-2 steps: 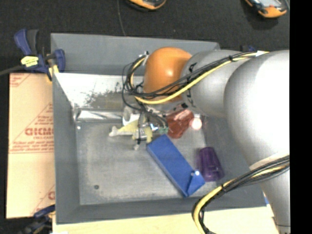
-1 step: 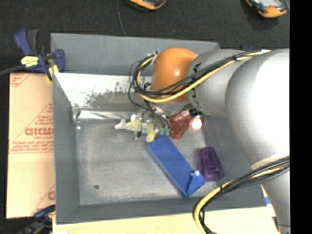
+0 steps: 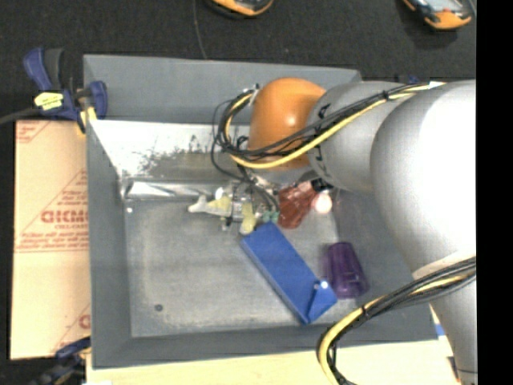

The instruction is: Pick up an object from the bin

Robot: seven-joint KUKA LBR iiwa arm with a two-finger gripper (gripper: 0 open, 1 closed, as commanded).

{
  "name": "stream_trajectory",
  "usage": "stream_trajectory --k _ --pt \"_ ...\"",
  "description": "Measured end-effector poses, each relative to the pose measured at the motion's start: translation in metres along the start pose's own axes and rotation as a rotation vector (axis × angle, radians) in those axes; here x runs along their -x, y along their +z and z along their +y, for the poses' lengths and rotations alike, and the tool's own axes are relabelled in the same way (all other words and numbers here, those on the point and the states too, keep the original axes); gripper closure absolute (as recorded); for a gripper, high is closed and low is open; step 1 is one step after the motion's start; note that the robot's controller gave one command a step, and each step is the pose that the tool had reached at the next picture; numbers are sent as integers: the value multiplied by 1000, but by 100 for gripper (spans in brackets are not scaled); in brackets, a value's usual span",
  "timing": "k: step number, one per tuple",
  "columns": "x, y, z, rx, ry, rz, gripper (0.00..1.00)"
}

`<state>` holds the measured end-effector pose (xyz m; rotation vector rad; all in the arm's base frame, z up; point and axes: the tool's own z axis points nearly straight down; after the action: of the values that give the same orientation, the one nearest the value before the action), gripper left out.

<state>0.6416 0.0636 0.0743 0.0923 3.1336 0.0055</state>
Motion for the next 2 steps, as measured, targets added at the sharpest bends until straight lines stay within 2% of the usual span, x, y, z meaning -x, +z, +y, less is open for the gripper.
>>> stream_trajectory --k 1,2 --pt "11 2 2 3 20 -2 100" --pt "11 4 29 4 199 -8 100"
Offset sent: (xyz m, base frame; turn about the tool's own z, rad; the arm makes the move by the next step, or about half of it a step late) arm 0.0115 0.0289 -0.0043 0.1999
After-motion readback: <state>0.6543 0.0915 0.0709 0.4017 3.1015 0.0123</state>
